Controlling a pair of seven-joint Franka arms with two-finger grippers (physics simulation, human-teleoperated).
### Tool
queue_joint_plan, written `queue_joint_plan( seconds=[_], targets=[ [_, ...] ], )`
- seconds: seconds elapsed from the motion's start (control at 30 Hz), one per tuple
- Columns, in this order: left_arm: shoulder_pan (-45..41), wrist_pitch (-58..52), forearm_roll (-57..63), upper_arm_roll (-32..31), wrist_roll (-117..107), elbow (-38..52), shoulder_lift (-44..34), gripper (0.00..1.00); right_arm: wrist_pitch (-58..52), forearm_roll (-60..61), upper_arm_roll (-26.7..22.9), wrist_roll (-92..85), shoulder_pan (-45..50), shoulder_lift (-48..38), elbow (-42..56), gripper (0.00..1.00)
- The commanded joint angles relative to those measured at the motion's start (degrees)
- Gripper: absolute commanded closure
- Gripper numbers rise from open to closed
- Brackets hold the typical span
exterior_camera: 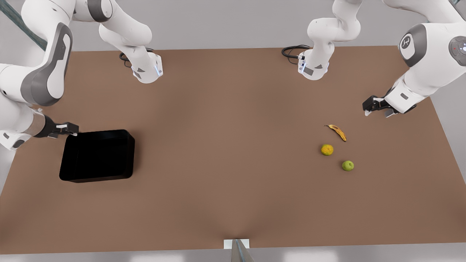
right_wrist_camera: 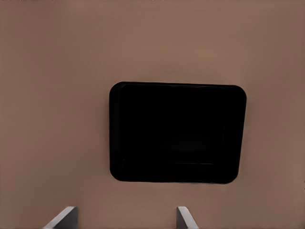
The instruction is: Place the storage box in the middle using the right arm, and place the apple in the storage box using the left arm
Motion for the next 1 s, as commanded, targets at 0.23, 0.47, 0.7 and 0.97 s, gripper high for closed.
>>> queue_joint_plan(
  seconds=[0.23,0.47,0.7,0.97],
  targets=[
    [1.16,-2.45,-0.18,0.18,-1.44,0.44,3.0,0.0,24.32,-2.64,0.36,0.0,-4.62,0.84,-25.39,0.0],
    [1.51,3.53,-34.98,7.04,-50.75,0.53,24.44,0.0,34.35,-2.46,-1.05,-10.63,-14.46,2.94,-33.93,0.0],
    [9.06,7.48,-71.64,11.43,-51.11,-4.75,39.74,0.0,41.47,1.58,-6.68,-23.47,-14.81,9.62,-28.65,0.0],
    [14.87,7.31,-75.86,11.43,-45.04,-4.3,45.98,0.0,45.95,2.55,-7.2,-22.68,-14.73,17.09,-26.45,0.0]
  ],
)
